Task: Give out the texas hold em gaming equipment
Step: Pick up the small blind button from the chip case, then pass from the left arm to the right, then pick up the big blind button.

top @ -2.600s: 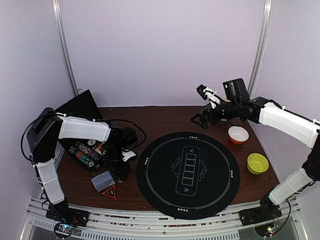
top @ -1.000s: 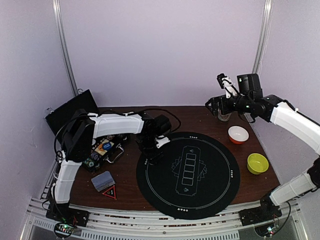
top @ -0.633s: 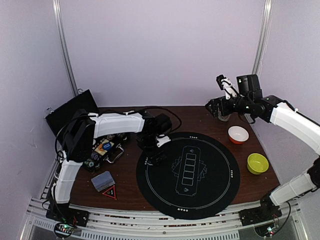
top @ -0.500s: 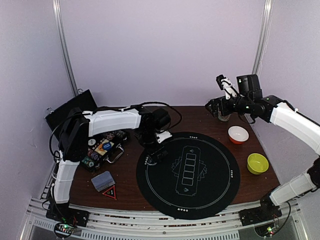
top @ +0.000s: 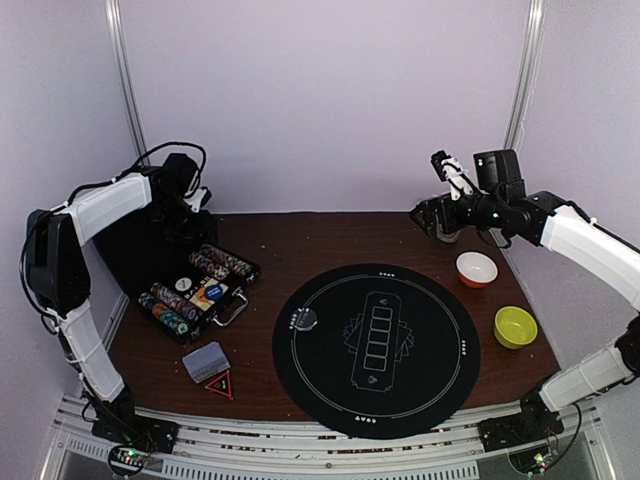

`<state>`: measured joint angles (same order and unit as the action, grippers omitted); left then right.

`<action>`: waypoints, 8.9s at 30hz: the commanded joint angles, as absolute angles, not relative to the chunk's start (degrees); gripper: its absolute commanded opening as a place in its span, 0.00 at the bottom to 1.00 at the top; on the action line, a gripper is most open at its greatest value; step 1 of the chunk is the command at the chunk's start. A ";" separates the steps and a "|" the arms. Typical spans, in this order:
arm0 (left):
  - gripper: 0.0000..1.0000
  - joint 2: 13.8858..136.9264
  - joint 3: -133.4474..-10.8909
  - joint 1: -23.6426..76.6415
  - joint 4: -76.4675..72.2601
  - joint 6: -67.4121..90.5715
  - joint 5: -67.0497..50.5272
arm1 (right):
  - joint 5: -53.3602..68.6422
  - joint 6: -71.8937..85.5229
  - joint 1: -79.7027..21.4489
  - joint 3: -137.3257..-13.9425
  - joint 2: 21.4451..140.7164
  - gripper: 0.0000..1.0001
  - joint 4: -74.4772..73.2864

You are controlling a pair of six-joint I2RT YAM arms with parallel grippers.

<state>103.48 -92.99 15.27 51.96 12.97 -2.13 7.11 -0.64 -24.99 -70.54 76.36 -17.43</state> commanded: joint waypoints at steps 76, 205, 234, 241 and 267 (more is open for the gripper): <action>0.86 108.61 -76.58 12.28 47.08 6.90 -7.64 | 7.04 -3.84 -24.96 -68.45 77.57 1.00 -17.42; 0.25 95.49 -77.89 39.25 -12.74 19.23 -43.69 | 56.05 18.30 -33.58 -73.20 88.02 0.00 18.26; 0.50 99.29 -63.48 43.51 -60.31 28.79 -35.01 | 54.14 25.01 -33.60 -69.78 85.80 0.00 28.31; 0.16 100.37 -65.74 43.58 -58.50 28.87 -35.80 | 54.23 23.44 -33.58 -69.87 85.78 0.00 26.56; 0.00 99.93 -79.34 44.55 -6.55 3.05 -31.09 | 41.35 -14.23 -31.71 -79.00 83.03 0.43 -13.18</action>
